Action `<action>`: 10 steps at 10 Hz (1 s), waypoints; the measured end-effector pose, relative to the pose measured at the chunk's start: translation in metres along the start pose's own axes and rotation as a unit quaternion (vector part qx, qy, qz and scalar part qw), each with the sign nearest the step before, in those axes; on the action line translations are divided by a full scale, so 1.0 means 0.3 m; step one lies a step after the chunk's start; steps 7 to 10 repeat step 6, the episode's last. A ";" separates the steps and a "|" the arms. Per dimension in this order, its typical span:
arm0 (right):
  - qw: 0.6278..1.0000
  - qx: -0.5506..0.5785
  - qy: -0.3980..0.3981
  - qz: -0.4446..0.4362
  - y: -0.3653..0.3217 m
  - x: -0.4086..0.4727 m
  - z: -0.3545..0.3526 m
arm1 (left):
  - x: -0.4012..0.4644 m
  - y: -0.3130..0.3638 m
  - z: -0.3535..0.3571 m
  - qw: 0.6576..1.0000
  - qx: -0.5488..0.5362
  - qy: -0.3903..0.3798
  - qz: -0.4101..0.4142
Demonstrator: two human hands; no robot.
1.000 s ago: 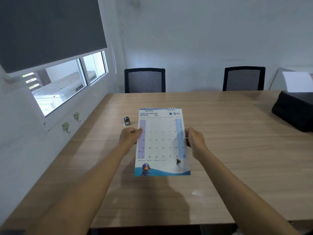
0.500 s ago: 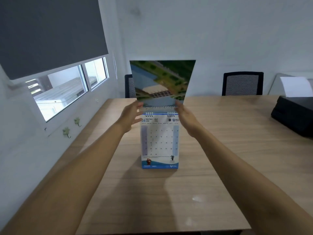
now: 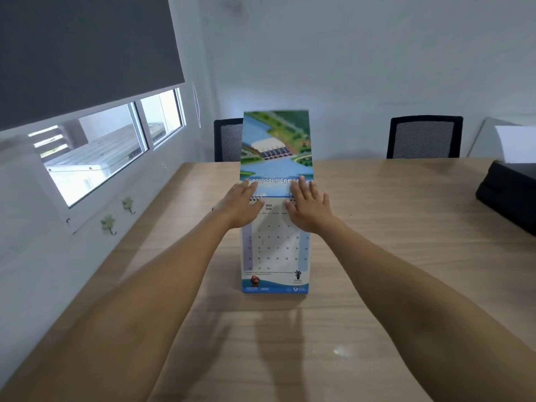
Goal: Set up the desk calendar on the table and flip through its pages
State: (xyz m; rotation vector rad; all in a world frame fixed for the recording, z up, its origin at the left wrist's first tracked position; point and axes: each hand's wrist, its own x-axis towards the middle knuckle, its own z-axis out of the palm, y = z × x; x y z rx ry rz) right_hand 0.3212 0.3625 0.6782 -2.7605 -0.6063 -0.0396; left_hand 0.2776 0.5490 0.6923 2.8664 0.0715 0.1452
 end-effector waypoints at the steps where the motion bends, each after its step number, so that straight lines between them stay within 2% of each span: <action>1: 1.000 0.004 0.002 0.007 0.015 0.004 0.014 | 0.009 -0.015 0.032 1.000 -0.019 -0.005 -0.002; 2: 1.000 0.010 0.015 0.006 0.020 0.008 0.021 | 0.011 -0.019 0.048 0.999 -0.036 0.022 0.000; 4: 0.994 0.024 0.103 0.008 0.067 -0.021 0.079 | -0.005 -0.046 0.089 0.996 -0.039 0.085 0.004; 5: 0.989 0.061 0.128 0.029 0.104 -0.068 0.128 | -0.051 -0.076 0.149 0.991 -0.038 0.126 -0.026; 6: 0.988 0.078 0.117 0.057 0.144 -0.114 0.195 | -0.111 -0.123 0.256 0.990 -0.043 0.121 -0.064; 10: 0.988 0.078 0.117 0.057 0.144 -0.114 0.195 | -0.111 -0.123 0.256 0.990 -0.043 0.121 -0.064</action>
